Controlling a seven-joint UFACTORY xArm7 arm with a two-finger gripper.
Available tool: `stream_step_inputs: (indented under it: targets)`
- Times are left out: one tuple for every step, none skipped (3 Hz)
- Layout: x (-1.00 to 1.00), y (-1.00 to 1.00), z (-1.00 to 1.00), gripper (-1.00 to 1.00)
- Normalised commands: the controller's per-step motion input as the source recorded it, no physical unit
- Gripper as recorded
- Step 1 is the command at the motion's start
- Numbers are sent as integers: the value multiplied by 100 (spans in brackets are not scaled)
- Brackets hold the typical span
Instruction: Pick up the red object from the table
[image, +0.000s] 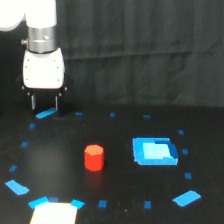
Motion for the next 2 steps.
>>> stream_step_inputs:
  targets:
    - [29,-98,-65,100]
    - [12,-100,-42,100]
